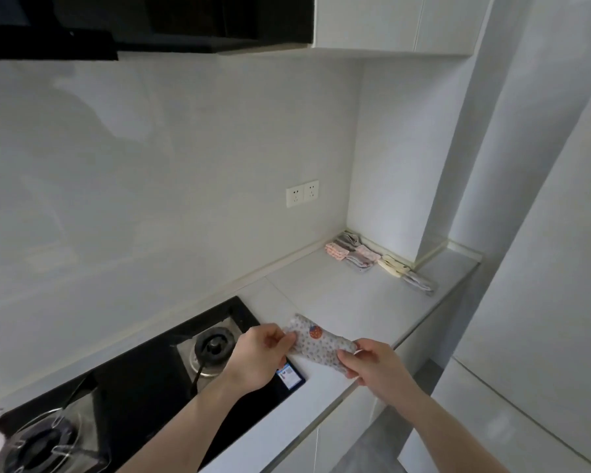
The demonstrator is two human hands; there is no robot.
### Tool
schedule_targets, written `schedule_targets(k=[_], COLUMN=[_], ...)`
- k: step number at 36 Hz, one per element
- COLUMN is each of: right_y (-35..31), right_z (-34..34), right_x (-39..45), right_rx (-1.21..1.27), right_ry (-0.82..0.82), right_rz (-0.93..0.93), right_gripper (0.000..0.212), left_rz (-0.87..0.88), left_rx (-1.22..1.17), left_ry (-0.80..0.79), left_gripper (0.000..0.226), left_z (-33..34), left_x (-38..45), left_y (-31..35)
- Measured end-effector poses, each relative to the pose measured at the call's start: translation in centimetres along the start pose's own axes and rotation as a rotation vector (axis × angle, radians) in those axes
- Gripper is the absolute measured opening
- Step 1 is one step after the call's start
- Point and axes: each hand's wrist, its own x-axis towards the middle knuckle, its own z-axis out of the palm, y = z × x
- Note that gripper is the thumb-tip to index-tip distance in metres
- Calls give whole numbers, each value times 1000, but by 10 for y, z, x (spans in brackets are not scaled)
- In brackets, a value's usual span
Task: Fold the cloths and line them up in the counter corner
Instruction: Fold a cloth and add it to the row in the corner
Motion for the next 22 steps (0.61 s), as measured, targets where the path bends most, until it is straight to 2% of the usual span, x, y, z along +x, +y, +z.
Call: schedule_targets(k=[11, 17, 22], right_y=[14, 28, 34], right_z=[-51, -75, -99], right_x=[123, 174, 222], right_rx=[87, 190, 298], right_ry=[54, 158, 259], right_rz=[184, 271, 363], right_gripper=[13, 17, 10], left_rz=[-10, -46, -66], left_rx=[44, 64, 100], left_ry=[-95, -118, -124], left_gripper=[31, 27, 22], left_z=[30, 40, 42], left_x=[140, 206, 249], left_y=[23, 25, 28])
